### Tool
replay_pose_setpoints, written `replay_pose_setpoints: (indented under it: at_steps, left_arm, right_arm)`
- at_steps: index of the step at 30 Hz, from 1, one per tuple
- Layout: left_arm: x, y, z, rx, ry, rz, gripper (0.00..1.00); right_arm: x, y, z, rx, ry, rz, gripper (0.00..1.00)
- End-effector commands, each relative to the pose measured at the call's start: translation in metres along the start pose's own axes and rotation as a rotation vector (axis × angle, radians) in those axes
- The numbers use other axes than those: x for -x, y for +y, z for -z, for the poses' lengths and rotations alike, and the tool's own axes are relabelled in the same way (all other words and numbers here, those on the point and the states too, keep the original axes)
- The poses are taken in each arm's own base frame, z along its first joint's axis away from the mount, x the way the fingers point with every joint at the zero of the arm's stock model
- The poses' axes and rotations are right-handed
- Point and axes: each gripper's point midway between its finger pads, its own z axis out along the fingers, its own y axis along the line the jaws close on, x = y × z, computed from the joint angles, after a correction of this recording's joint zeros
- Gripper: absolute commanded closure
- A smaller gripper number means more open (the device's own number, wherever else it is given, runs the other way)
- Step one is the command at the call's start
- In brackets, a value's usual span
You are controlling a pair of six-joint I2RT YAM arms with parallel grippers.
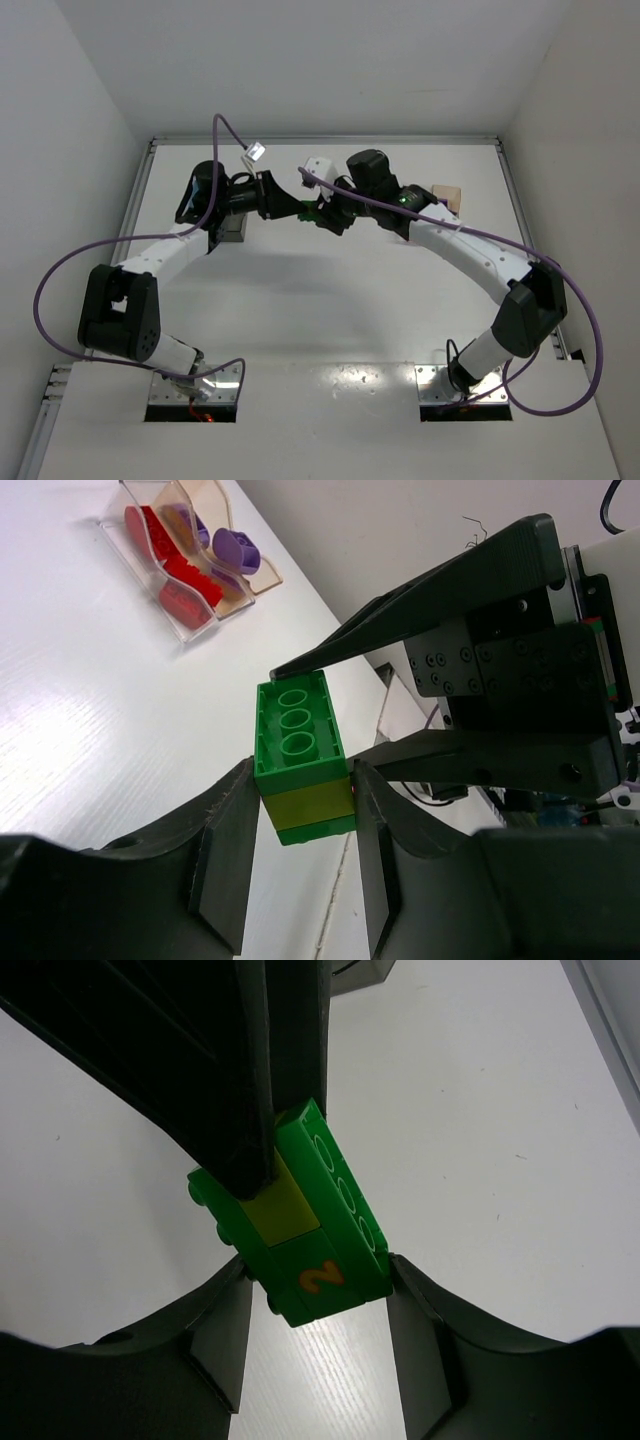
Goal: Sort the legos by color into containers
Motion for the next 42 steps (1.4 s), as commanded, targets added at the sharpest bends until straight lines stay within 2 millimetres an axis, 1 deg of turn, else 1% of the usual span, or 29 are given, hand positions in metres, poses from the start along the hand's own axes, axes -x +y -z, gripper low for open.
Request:
replay_pose_setpoints:
  at_steps: [1,2,3,4,6,7,9,10,11,12,13,17,18,19,20,22,23,25,26,27,29,30,31,33,34,36,38,40,42]
  left_arm:
    - [-0.006,-0.005,0.002,-0.025,-0.002,-0.057,0.76]
    - [-0.007,-0.009,0.004,-0.027,-0.005,-0.063,0.78]
    - [-0.009,-0.01,0.006,-0.028,-0.006,-0.077,0.8]
    - [-0.009,-0.01,0.006,-0.028,-0.006,-0.092,0.83]
    - [-0.012,-0.014,0.01,-0.026,-0.004,-0.114,0.86]
    - [-0.012,-0.016,0.011,-0.026,-0.004,-0.124,0.88]
    - [-0.013,-0.018,0.012,-0.032,0.003,-0.141,0.89]
    - [-0.013,-0.021,0.013,-0.032,0.003,-0.141,0.89]
    - [-0.01,-0.018,0.016,-0.023,-0.006,-0.14,0.89]
    - [-0.006,-0.018,0.019,-0.028,-0.014,-0.139,0.9]
    - [-0.004,-0.019,0.021,-0.033,-0.02,-0.133,0.9]
    - [0.013,-0.024,0.033,-0.071,-0.097,-0.065,0.93]
    - [0.014,-0.014,0.038,-0.064,-0.121,-0.019,0.93]
    - [0.022,-0.022,0.041,-0.095,-0.152,0.008,0.95]
    - [0.027,-0.024,0.044,-0.102,-0.168,0.015,0.98]
    - [0.027,-0.016,0.046,-0.096,-0.175,0.067,1.0]
    - [0.028,-0.017,0.046,-0.1,-0.177,0.07,1.0]
    - [0.031,-0.017,0.048,-0.104,-0.187,0.093,1.0]
    - [0.031,-0.017,0.048,-0.105,-0.186,0.106,1.0]
    - [0.034,-0.021,0.048,-0.113,-0.19,0.102,1.0]
    - [0.039,-0.024,0.052,-0.122,-0.216,0.126,1.0]
    - [0.041,-0.026,0.052,-0.136,-0.221,0.131,1.0]
    - [0.041,-0.026,0.053,-0.141,-0.236,0.167,1.0]
    - [0.042,-0.028,0.053,-0.148,-0.249,0.156,1.0]
    - [0.042,-0.028,0.053,-0.148,-0.249,0.156,1.0]
    - [0.041,-0.026,0.053,-0.143,-0.247,0.157,1.0]
    - [0.04,-0.024,0.053,-0.136,-0.246,0.146,1.0]
    - [0.04,-0.024,0.053,-0.136,-0.246,0.146,1.0]
    - [0.039,-0.022,0.052,-0.13,-0.244,0.147,1.0]
  right_arm:
    - [0.041,-0.014,0.014,-0.055,-0.117,-0.018,0.81]
    - [0.04,-0.016,0.015,-0.054,-0.119,-0.033,0.78]
    - [0.04,-0.014,0.014,-0.044,-0.123,-0.043,0.69]
    - [0.042,-0.011,0.014,-0.026,-0.13,-0.042,0.66]
    - [0.039,-0.011,0.016,0.002,-0.134,-0.076,0.46]
    - [0.041,-0.007,0.016,0.02,-0.141,-0.075,0.4]
    - [0.039,-0.01,0.022,0.038,-0.149,-0.111,0.28]
    - [0.04,-0.007,0.022,0.055,-0.154,-0.12,0.25]
    - [0.038,-0.014,0.029,0.05,-0.157,-0.15,0.23]
    - [0.037,-0.012,0.032,0.075,-0.166,-0.168,0.21]
    - [0.039,-0.013,0.037,0.082,-0.179,-0.186,0.21]
    - [0.024,-0.016,0.049,0.081,-0.183,-0.239,0.2]
    - [0.023,-0.02,0.052,0.065,-0.193,-0.238,0.2]
    - [0.019,-0.017,0.053,0.067,-0.188,-0.241,0.2]
    - [0.017,-0.021,0.055,0.058,-0.187,-0.246,0.2]
    - [0.012,-0.012,0.056,0.104,-0.189,-0.284,0.2]
    - [0.018,-0.011,0.06,0.14,-0.22,-0.309,0.2]
    - [0.016,-0.009,0.062,0.193,-0.253,-0.421,0.2]
    - [0.019,0.0,0.063,0.278,-0.279,-0.464,0.2]
    - [0.02,0.002,0.063,0.316,-0.296,-0.514,0.2]
    - [0.033,0.007,0.066,0.425,-0.36,-0.637,0.2]
    - [0.029,0.011,0.06,0.464,-0.361,-0.695,0.2]
    - [0.043,0.006,0.066,0.502,-0.413,-0.748,0.2]
    - [0.054,0.003,0.065,0.534,-0.473,-0.767,0.2]
    - [0.062,0.003,0.071,0.561,-0.481,-0.831,0.2]
    - [0.068,0.001,0.072,0.581,-0.496,-0.864,0.21]
    - [0.072,-0.002,0.071,0.597,-0.506,-0.916,0.26]
    - [0.079,-0.002,0.076,0.617,-0.527,-0.933,0.29]
    - [0.082,0.001,0.074,0.636,-0.527,-0.942,0.32]
